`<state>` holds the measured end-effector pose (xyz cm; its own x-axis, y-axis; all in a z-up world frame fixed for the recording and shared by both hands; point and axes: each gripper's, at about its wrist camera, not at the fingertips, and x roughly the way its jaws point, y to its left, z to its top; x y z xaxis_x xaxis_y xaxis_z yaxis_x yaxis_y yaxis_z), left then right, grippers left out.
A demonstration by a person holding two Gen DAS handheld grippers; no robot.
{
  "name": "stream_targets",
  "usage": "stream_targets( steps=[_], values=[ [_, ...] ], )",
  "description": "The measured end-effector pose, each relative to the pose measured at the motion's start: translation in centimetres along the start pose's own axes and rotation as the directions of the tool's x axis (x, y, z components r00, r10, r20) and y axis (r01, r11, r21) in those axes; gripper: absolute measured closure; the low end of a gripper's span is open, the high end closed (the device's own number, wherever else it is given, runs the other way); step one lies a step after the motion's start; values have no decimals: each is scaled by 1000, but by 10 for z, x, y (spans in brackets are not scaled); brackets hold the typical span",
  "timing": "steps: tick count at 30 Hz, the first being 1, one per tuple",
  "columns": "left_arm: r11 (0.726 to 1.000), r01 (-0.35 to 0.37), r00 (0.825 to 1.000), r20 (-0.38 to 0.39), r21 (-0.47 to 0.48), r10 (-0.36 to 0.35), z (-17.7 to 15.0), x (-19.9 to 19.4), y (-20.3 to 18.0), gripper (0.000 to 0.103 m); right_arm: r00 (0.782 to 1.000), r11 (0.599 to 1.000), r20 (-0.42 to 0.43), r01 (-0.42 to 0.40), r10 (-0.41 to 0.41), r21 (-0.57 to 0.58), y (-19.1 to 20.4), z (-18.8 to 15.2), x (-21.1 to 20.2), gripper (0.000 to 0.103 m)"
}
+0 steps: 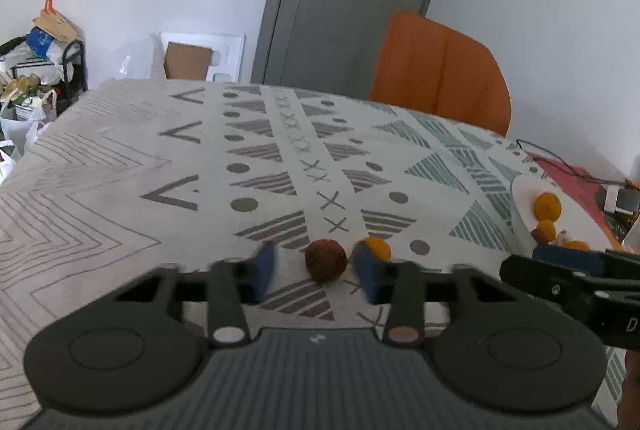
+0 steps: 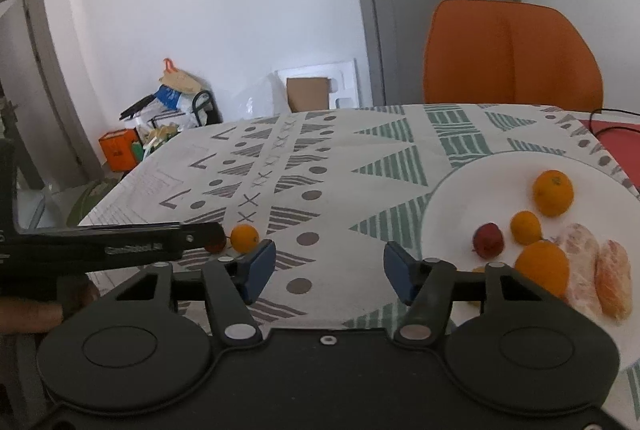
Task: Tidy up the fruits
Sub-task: 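Grasp the dark red plum with the left tool while the right tool grasps a small tangerine, then carry the plum with the left tool while the right tool carries the tangerine onto the plate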
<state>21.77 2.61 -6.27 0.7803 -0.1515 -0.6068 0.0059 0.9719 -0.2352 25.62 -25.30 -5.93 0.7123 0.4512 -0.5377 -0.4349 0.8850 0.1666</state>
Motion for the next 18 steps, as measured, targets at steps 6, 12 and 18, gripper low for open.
stream_targets(
  steps=[6, 12, 18],
  values=[
    [1000, -9, 1000, 11, -7, 9, 2, -10, 7, 84, 999, 999, -19, -40, 39, -21, 10, 6, 13, 49],
    [999, -44, 998, 37, -27, 45, 3, -26, 24, 84, 995, 996, -55, -89, 87, -28, 25, 4, 30, 53],
    [996, -73, 996, 49, -59, 76, 1, -37, 40, 84, 990, 992, -87, -116, 112, -47, 40, 5, 48, 57]
  ],
)
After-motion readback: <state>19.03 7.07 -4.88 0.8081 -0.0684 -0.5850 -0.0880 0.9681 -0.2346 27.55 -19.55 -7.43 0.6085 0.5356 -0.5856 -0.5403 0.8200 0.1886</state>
